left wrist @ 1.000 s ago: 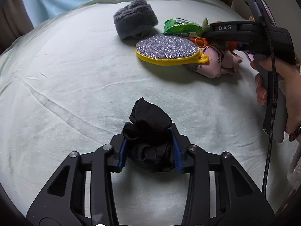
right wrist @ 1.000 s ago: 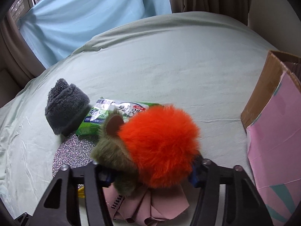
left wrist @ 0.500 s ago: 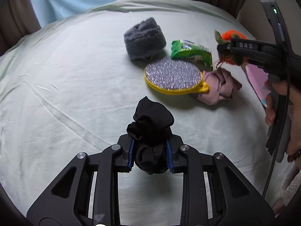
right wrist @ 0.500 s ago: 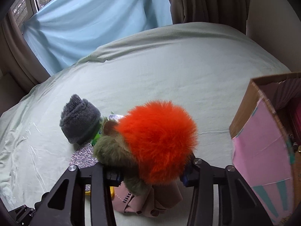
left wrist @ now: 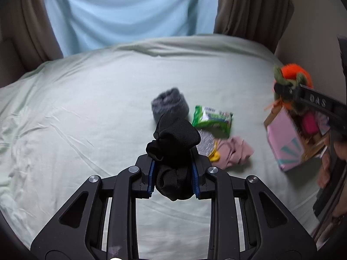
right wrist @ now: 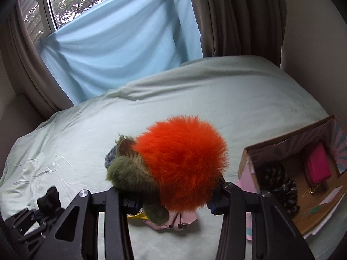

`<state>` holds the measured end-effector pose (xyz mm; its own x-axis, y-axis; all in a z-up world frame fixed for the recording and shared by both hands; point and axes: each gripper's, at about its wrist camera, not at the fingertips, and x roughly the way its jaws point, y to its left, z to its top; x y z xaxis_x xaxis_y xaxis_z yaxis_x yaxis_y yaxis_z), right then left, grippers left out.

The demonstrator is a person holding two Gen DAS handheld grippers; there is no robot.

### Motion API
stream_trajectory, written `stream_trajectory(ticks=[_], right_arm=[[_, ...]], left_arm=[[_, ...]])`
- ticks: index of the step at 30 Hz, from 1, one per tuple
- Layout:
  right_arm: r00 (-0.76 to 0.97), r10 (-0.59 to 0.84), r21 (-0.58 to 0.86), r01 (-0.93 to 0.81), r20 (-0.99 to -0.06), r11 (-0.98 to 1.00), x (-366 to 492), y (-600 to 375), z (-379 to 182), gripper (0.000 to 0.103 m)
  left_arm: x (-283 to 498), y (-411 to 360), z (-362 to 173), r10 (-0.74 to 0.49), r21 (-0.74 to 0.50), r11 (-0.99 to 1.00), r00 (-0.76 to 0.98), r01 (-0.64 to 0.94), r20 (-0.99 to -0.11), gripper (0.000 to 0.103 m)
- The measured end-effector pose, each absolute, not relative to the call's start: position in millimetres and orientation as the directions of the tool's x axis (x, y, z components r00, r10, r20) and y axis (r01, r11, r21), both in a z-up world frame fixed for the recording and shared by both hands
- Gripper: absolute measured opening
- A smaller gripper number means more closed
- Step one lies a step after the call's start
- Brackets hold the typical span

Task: Organize soft objects
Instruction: 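Carry sock and pompom into the box and open both tools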

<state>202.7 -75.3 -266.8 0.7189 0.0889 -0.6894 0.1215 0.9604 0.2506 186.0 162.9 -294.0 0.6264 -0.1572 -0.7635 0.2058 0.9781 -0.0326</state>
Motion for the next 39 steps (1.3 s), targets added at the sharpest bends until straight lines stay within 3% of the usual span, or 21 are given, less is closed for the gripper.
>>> stream_trajectory(ticks=[10,18,27,39], right_arm=[[0.736,0.111,0.252,0.083,-0.668,0.964,173,-138,-184,0.041],[0.723,0.069,0.206,0.103,-0.687,0.973,155,-224,-163,0.041],[0.660,0.011,0.168,0.175,-0.751,0.970,151,-322,-189,0.041],[0.537,0.037,0.168,0.197,-0.843,0.966,185,-392,-245,0.041]], left_arm=[[182,87,-205,-0.163,-0.062,0.984,0.689,0.168,-0.706,0.023],[179,-18,-177,-0.234,-0.114,0.969,0.672,0.218,-0.702,0.023],[186,-153,-211,-0.314,-0.146,0.934,0.555,0.326,-0.770,0.023],[214,-255,-287,-0.293,-0.149,0.916,0.366,0.372,-0.884,0.023]])
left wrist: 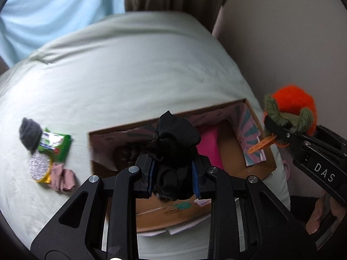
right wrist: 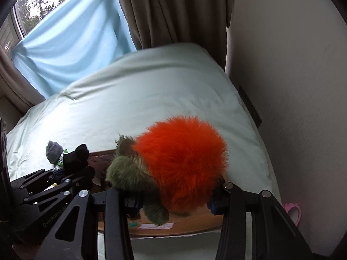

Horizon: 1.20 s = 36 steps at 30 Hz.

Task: Organize soft objects
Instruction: 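Carry sock and pompom into the box and open both tools, then withdraw both tools from the box toward the glitter sponge pad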

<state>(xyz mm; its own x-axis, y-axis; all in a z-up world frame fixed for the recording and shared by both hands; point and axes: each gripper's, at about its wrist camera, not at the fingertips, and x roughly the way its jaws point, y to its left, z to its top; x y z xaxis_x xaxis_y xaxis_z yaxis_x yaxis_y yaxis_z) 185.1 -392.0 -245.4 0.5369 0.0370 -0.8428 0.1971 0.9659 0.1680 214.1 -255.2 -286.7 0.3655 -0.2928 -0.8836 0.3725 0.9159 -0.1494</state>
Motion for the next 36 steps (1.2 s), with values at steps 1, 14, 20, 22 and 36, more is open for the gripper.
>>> stream_trajectory(ticks=[1,14,20,22,36], right_arm=[[0.521,0.049,0.175,0.195,-0.852,0.965,189,-396,-251,0.041],[0.328,0.153,0.232,0.217,-0.932,0.948,229,-421,-308,0.045],[0.346,0.166,0.250,0.214,-0.923,0.944,228,-424,-309,0.103],[0.339,0.165,0.243,0.204,-0.926,0.948,226,-424,-310,0.103],[0.376,0.185,0.266,0.173,-0.908,0.948,197,-421,-273,0.103]], left_arm=[[218,-259,-293,-0.287,-0.150,0.916,0.345,0.372,-0.894,0.023],[243,-284,-354,-0.179,-0.133,0.929,0.104,0.347,-0.978,0.027],[238,-263,-344,-0.188,-0.137,0.943,0.148,0.303,-0.971,0.102],[237,-255,-345,-0.186,-0.142,0.949,0.137,0.280,-0.973,0.102],[214,-235,-285,-0.218,-0.144,0.943,0.230,0.301,-0.948,0.102]])
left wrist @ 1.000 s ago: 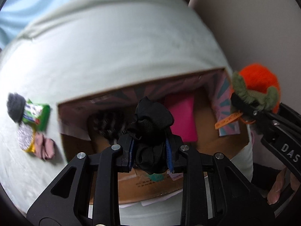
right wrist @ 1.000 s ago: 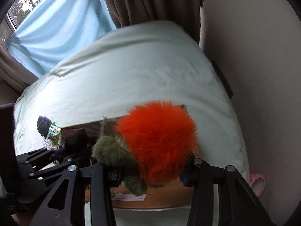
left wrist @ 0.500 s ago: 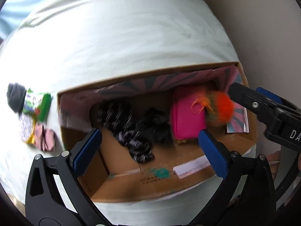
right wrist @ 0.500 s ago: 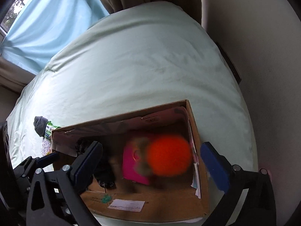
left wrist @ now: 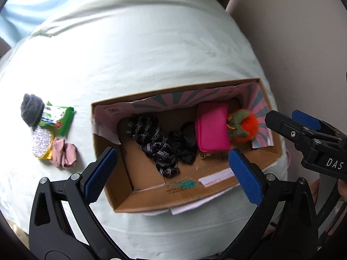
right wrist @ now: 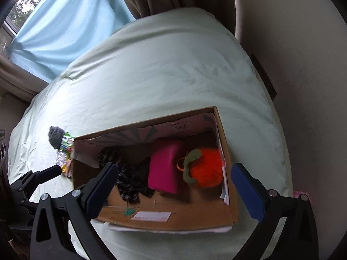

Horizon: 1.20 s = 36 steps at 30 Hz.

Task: Organize soft objects
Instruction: 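Withdraw both tools from the box toward the glitter sponge pad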

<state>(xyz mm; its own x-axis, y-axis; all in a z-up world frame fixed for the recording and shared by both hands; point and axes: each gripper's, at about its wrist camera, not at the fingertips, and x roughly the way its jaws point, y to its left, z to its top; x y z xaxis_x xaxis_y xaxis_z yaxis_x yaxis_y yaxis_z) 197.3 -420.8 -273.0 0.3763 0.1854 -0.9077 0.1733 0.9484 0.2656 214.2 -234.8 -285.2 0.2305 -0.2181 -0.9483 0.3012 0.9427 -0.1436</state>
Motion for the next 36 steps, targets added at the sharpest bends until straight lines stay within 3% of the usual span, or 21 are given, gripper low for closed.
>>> stream_trajectory(ticks=[11,21,36], right_arm=[[0.488,0.161,0.254,0.130,-0.858,0.958,156,-393,-187,0.103],[0.634,0.133,0.208,0.045,-0.762,0.977,118,-334,-104,0.103],[0.722,0.194,0.212,-0.067,-0.664,0.975,88,-215,-56,0.103]], left_arm=[[170,-187,-191,-0.228,-0.107,0.949,0.410,0.297,-0.883,0.102],[121,-96,-112,-0.191,-0.075,0.974,0.597,0.214,-0.779,0.102],[83,55,-79,-0.147,-0.078,0.988,0.677,0.131,-0.721,0.102]])
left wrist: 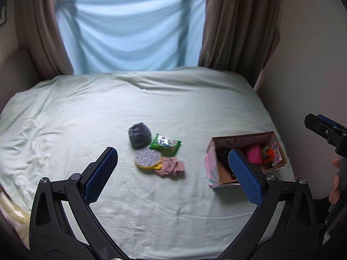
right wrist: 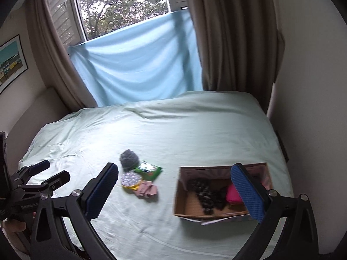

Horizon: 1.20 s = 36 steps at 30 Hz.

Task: Organize soft objects
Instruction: 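Withdraw both tools from the box toward the glitter sponge pad, then grasp glitter sponge pad with left tool while right tool grasps pink cloth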

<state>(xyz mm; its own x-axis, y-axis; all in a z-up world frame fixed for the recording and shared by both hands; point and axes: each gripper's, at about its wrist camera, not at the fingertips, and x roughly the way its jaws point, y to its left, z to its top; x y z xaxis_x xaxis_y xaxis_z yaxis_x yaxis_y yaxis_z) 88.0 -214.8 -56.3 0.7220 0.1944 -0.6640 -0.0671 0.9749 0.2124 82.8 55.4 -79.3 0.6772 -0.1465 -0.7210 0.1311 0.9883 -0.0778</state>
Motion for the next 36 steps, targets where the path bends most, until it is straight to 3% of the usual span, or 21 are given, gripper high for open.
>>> stream_trajectory(ticks=[12,21,36], right_arm=[[0.725,0.207,0.219,-0.079,-0.657,0.972,116,-116,-83,0.103],[0.665,0.187,0.199,-0.059,-0.723,0.978,150,-58,-167,0.103],[0.584,0.210,0.145,-0.157,-0.784,0.977,197,-19,-305,0.103]], left_arm=[[142,138,-119,-0.194,-0.090,0.976,0.611,0.198,-0.767,0.102],[204,163,-208,-0.255,-0.103,0.948,0.521,0.302,-0.814,0.100],[272,137,-352,-0.294,-0.113,0.898,0.389,0.425,-0.873,0.099]])
